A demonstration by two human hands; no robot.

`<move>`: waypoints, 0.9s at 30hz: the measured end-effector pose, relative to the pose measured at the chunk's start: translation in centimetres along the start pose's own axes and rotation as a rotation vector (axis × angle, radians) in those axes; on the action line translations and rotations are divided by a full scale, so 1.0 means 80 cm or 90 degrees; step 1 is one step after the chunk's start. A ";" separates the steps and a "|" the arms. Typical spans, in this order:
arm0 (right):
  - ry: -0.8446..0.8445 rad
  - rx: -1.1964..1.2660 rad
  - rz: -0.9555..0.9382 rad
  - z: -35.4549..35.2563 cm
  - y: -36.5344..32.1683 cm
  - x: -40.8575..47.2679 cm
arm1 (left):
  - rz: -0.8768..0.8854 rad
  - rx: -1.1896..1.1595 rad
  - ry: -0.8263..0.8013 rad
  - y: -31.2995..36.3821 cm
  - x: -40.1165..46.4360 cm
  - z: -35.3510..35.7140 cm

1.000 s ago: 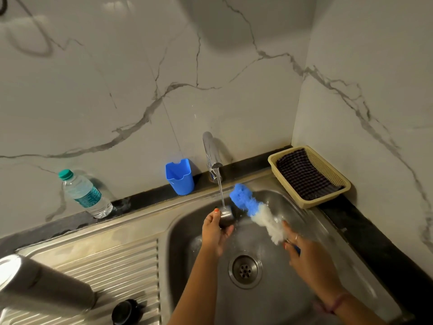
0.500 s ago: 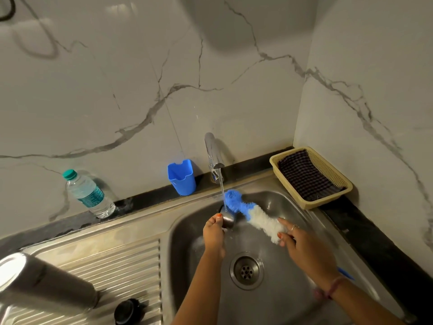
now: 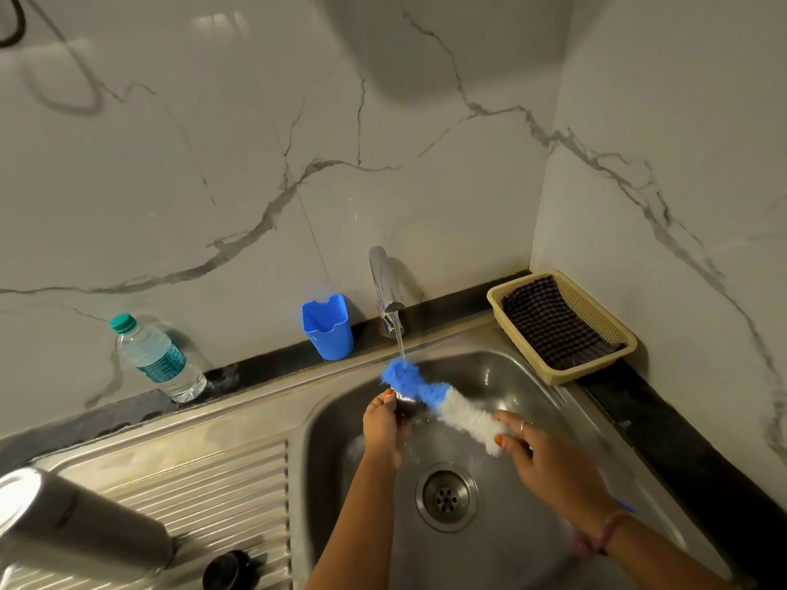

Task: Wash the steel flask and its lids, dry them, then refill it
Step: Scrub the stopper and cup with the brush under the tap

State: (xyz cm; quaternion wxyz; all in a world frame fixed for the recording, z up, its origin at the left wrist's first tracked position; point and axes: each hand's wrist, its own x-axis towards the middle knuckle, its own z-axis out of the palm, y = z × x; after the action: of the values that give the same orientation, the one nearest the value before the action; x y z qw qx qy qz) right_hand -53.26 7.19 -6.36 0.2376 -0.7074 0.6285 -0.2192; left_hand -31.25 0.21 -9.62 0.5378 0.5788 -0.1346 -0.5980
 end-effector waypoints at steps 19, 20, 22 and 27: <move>-0.001 0.071 0.067 0.004 0.000 0.020 | -0.044 -0.060 -0.024 0.001 -0.010 0.009; -0.001 0.073 0.073 0.004 -0.001 0.019 | -0.048 -0.068 -0.020 0.002 -0.011 0.009; -0.009 0.065 0.049 0.008 -0.004 0.010 | -0.048 -0.079 -0.018 0.003 -0.011 0.007; -0.021 0.089 0.052 0.016 0.004 0.011 | -0.073 -0.111 -0.019 0.006 -0.015 0.006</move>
State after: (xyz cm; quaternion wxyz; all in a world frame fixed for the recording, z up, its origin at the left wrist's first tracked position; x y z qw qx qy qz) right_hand -52.64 6.37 -7.57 0.3053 -0.6664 0.6360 -0.2412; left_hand -31.75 0.77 -8.43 0.5490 0.5279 -0.0569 -0.6455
